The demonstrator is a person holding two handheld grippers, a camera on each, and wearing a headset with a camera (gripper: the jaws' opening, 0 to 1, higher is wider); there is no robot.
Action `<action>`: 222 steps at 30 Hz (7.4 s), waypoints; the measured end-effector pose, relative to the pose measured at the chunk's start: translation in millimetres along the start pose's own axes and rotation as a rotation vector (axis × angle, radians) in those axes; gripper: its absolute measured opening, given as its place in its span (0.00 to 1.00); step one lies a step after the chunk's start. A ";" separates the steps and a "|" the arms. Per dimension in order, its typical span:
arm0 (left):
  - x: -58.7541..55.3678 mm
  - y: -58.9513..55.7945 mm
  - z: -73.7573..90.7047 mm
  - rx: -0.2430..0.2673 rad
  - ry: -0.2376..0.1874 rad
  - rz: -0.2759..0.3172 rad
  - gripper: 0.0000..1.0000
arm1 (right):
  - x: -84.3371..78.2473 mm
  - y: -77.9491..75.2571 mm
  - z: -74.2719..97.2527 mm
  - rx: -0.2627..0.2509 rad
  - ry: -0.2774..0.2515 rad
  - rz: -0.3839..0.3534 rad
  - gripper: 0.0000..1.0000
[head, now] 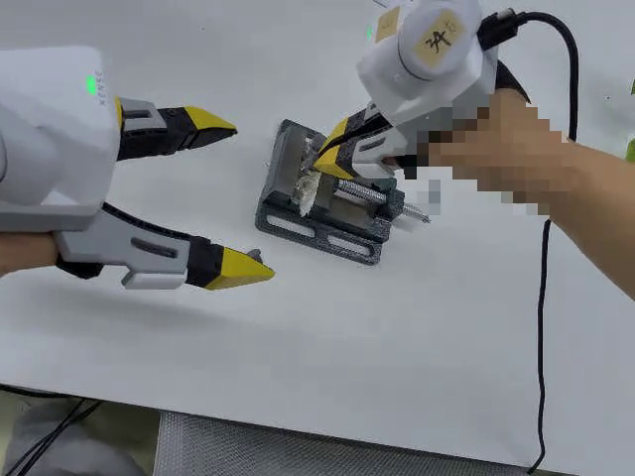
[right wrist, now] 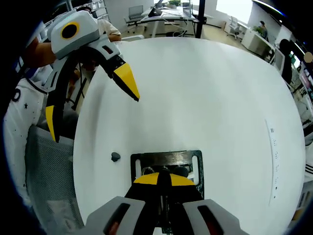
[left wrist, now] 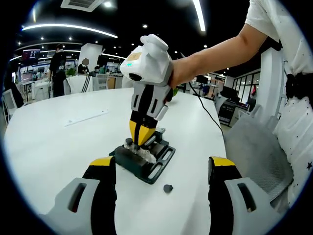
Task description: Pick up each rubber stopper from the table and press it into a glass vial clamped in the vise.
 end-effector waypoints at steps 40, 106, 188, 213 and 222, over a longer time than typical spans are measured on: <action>2.6 3.5 -2.3 0.014 -0.021 0.005 0.74 | 5.8 -1.9 -3.5 0.036 0.087 0.051 0.00; -3.4 -13.7 13.7 0.019 0.089 -0.022 0.71 | -17.3 10.4 33.2 -0.119 -0.221 -0.070 0.18; -79.3 -39.2 -52.3 0.289 0.485 -0.150 0.12 | -90.7 78.6 75.1 -0.261 -0.499 -0.252 0.19; -80.4 -41.3 -53.4 0.275 0.489 -0.243 0.08 | -114.6 94.3 67.4 -0.209 -0.508 -0.265 0.43; -81.0 -38.8 -54.6 0.253 0.490 -0.291 0.08 | -127.3 101.4 67.2 -0.194 -0.523 -0.276 0.54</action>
Point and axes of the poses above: the centre of the closed fingertips' face, and the gripper's own axes: z roughly backward along the fingers, y roughly to its left, x roughly out of its top, the point moved 6 cm from there along z, roughly backward along the fingers, and after that the axes turned 12 degrees about x, right-handed, at the moved point
